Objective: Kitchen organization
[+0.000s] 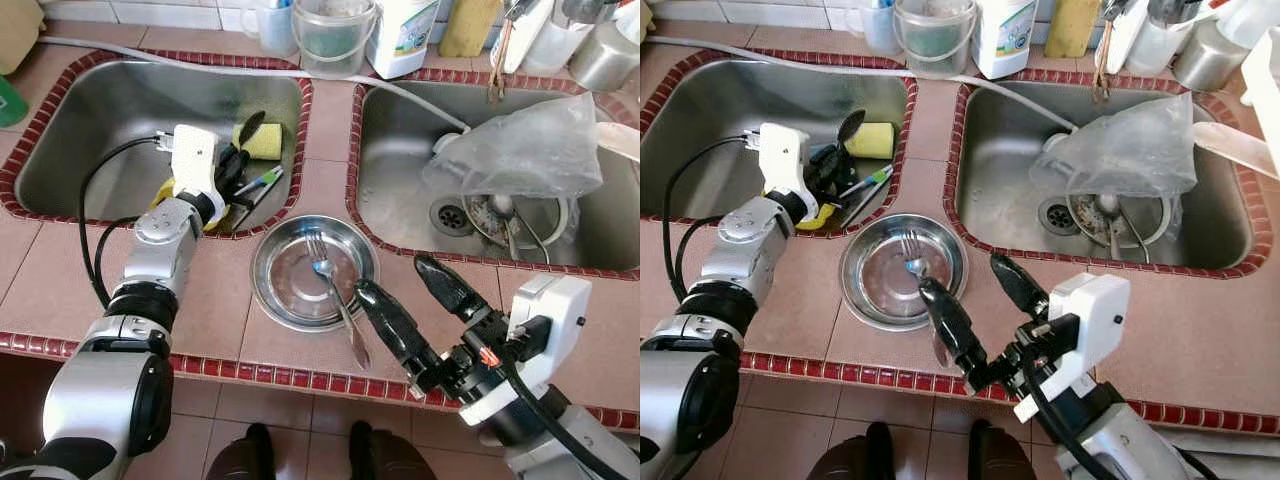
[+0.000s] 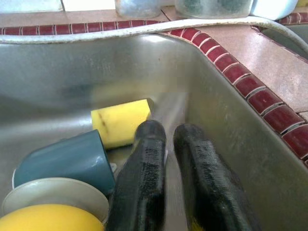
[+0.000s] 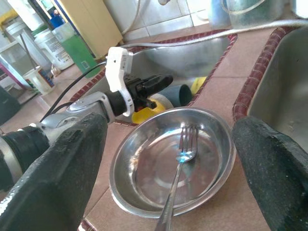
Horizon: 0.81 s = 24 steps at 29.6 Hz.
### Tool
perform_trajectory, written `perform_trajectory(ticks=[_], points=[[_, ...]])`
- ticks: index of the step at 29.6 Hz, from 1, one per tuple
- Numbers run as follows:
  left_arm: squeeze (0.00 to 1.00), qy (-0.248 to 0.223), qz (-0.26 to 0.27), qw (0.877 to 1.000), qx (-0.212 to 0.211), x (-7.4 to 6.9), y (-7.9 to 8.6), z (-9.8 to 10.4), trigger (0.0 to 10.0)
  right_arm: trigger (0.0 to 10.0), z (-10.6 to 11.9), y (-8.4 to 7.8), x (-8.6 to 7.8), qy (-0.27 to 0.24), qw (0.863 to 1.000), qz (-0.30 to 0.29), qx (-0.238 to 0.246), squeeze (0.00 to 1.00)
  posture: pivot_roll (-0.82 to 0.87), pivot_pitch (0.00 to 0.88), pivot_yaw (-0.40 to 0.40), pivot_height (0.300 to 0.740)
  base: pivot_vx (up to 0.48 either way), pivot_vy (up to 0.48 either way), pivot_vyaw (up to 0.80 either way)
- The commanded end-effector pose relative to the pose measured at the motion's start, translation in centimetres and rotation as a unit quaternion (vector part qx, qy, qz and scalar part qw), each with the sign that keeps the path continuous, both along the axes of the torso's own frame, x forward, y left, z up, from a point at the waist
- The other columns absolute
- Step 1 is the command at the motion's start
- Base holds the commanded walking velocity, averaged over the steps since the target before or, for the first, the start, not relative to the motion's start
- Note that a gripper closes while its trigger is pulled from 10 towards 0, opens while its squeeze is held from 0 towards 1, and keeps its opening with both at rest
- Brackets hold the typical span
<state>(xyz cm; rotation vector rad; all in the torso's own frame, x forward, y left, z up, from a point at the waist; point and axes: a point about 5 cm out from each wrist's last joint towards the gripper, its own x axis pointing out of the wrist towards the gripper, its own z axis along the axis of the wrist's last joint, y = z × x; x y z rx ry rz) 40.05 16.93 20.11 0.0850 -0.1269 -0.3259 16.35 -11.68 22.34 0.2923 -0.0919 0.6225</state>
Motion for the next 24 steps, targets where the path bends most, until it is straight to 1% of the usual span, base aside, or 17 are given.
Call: perform_trajectory(ticks=[1,5,12,13,14,15,17,18,19,20,22,24], points=[[1.00,-0.004,0.002,1.000,0.008,0.1,0.1,0.3,10.0,10.0,0.1,0.0,-0.3,0.001,1.000,0.006,-0.002,0.00,-0.25,0.323,0.024,0.740,0.000,0.000,0.00],[1.00,-0.006,-0.001,1.000,0.009,0.2,0.0,0.4,10.0,10.0,0.2,-0.1,-0.1,0.002,1.000,0.006,-0.006,0.00,-0.24,0.321,0.024,0.740,0.000,0.000,0.00],[1.00,-0.019,0.003,1.000,0.010,0.5,0.2,1.5,10.0,10.0,0.0,-0.2,0.7,0.000,1.000,0.004,-0.010,0.00,-0.22,0.296,0.027,0.740,0.000,0.000,0.00],[0.94,-0.024,0.003,1.000,0.010,0.5,0.2,1.7,10.0,10.0,0.0,-0.2,0.8,-0.002,1.000,0.002,-0.009,0.00,-0.21,0.293,0.028,0.740,0.000,0.000,0.00],[0.94,-0.026,0.003,1.000,0.010,0.5,0.2,1.9,10.0,10.0,0.0,-0.3,1.0,-0.003,1.000,0.001,-0.008,0.00,-0.21,0.285,0.030,0.740,0.000,0.000,0.00],[0.20,-0.035,0.006,0.999,0.005,0.5,0.4,2.3,10.0,10.0,0.0,-0.2,1.6,-0.008,1.000,-0.003,-0.006,0.00,-0.19,0.274,0.031,0.740,0.000,0.000,0.00],[0.20,-0.038,0.007,0.999,0.003,0.5,0.4,2.4,10.0,10.0,0.0,-0.2,1.7,-0.010,1.000,-0.004,-0.006,0.00,-0.19,0.274,0.031,0.740,0.000,0.000,0.00],[0.00,-0.050,0.008,0.999,-0.006,0.3,0.6,2.8,10.0,10.0,0.1,-0.2,2.5,-0.023,1.000,-0.019,-0.006,0.00,-0.17,0.254,0.035,0.740,0.000,0.000,0.00],[0.00,-0.053,0.008,0.999,-0.009,0.2,0.7,2.8,10.0,10.0,0.1,-0.2,2.9,-0.029,0.999,-0.026,-0.006,0.00,-0.17,0.247,0.036,0.740,0.000,0.000,0.00],[0.00,-0.053,0.008,0.999,-0.009,0.2,0.7,2.8,10.0,10.0,0.1,-0.2,2.9,-0.029,0.999,-0.026,-0.006,0.00,-0.17,0.247,0.036,0.740,0.000,0.000,0.00],[0.00,-0.058,0.027,0.997,-0.041,-0.2,1.3,2.6,10.0,10.0,0.2,-0.5,4.4,-0.044,0.997,-0.059,-0.005,0.00,-0.13,0.216,0.035,0.740,0.000,0.000,0.00],[0.00,-0.062,0.043,0.995,-0.061,-0.7,1.8,2.2,10.0,10.0,0.3,-0.6,5.4,-0.055,0.995,-0.077,-0.005,0.00,-0.12,0.201,0.033,0.740,0.000,0.000,0.00]])
